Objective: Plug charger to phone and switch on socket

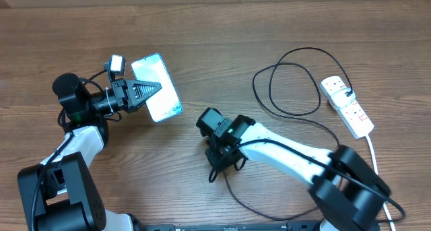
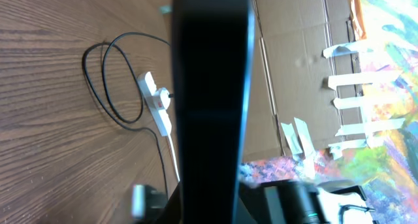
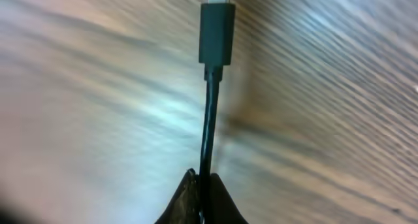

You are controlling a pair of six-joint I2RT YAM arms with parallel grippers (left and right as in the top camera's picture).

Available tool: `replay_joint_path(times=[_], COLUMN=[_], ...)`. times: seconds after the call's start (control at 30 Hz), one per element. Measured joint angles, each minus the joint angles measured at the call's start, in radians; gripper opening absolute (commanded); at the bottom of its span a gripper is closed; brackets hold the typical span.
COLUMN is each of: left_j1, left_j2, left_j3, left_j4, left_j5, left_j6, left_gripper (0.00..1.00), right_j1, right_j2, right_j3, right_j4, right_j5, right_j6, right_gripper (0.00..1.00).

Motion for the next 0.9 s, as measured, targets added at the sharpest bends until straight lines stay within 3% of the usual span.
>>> replay_joint_path(times=[0.23,0.47,0.9], left_j1=[-0.001,-0.054,-0.062], left_j2=[0.000,0.000,0.000], left_j3=[0.000,0.000,0.000], left_j4=[0.000,0.000,0.000], left_j5=[0.007,0.007,0.006], left_j6=[-0.001,-0.025,-0.159], left_gripper=[0.04,0.04,0.04], right_j1=[0.000,0.000,0.000], right_j2=[-0.327,-0.307,-0.284], right_j3=[0.030,0.032,0.032], right_j4=[0.005,0.117,0.150], right_j5=[-0.182,-0.271,-0.290], right_j6=[0.097,0.164,0.181], right_gripper=[0.04,0.04,0.04])
